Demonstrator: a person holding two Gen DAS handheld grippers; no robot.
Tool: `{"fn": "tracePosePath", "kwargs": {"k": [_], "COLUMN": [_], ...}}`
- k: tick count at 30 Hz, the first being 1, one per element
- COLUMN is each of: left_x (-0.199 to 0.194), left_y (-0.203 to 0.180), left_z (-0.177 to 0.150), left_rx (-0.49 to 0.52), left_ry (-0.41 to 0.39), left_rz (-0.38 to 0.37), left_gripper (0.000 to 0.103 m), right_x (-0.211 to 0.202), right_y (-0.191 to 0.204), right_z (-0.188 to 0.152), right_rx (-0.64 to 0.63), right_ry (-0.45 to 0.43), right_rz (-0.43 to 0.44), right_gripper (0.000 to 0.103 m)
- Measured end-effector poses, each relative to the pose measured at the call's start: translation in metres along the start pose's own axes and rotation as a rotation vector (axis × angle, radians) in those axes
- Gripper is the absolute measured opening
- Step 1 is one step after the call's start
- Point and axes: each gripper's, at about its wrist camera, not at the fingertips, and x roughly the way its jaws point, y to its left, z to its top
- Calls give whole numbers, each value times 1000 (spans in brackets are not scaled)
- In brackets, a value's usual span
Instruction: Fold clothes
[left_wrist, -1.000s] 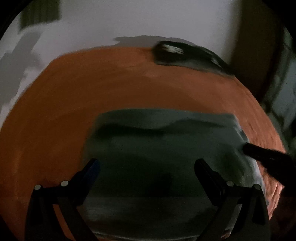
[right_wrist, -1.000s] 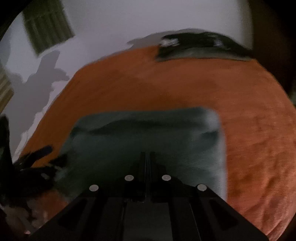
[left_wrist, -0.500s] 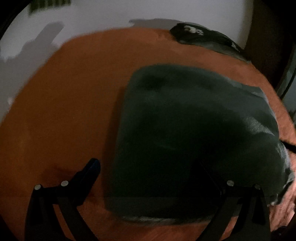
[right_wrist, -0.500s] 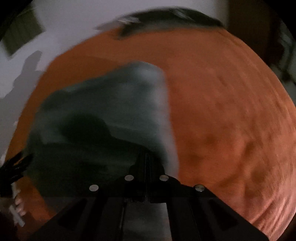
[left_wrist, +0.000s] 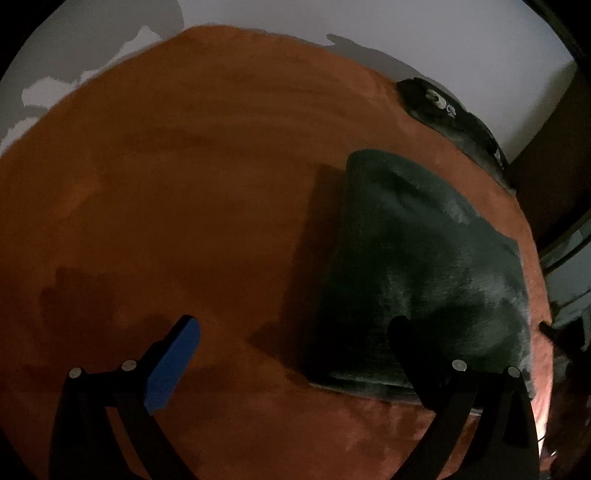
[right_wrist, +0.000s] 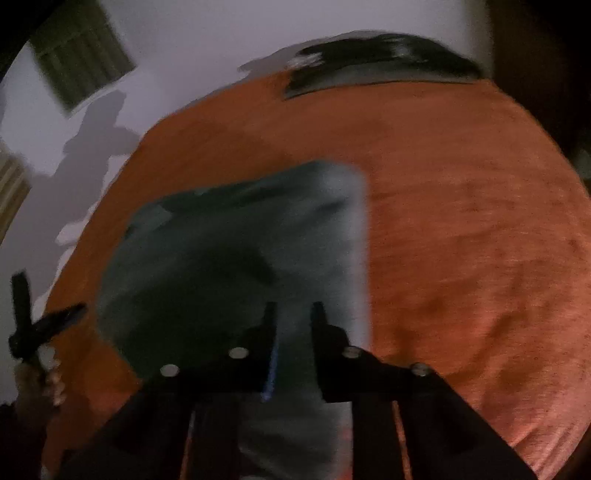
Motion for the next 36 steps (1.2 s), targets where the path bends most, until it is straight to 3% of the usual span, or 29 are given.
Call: {"fn": "tracePosePath", "kwargs": {"k": [2,3,9,14,15,18,21,24,28,29,30,31,32,36], "left_x": [1,1,-4,3,2,-3,-8,-14,-20,-22,-23,-23,-24,-28], "left_y": [-3,-6,-7,-5,-4,-8,-15,-27,-71,-84,-96,-110,-119,-148], "left_z": [-2,-2,-15,-12,-13,-16,-22,-28,-53,-61,-69,-79,-87,-110], "left_rx": [-18,-14,82,46,41,60,90,126,315,375,430,490,523,606], "left_ry": [21,21,-7,27,28,24,17,12,-19,-32,-37,-33,-28,-21], "left_rz": [-19,-17,53,41,35,37,34,27,24,27,25,6,-23,-137], "left_gripper": [102,102,102,102,102,102,102,102,102,102,102,102,102,102], "right_x": [14,20,9,-7,-15,-26,-29,-33,-12,-8,-11,-14,-23,-55], "right_y": [22,30,5,-17,-18,-10,5,20,42,44,44,43,42,38], "right_z": [-8,-15,-55,-56,-58,-76,-89,-102,-104,-103,-96,-89,-85,-74], "right_rx": [-52,-77,-12,31,39,-13,-123,-248,-407,-433,-406,-378,-352,-270], "right_ry": [60,84,124,125,113,99,106,92,95,92,58,24,-9,-110], "right_rz": [9,-36,-13,-11,-27,-70,-135,-222,-392,-427,-408,-387,-358,-259], "right_gripper": [17,18,18,18,23,51,54,66,67,65,44,15,11,11]}}
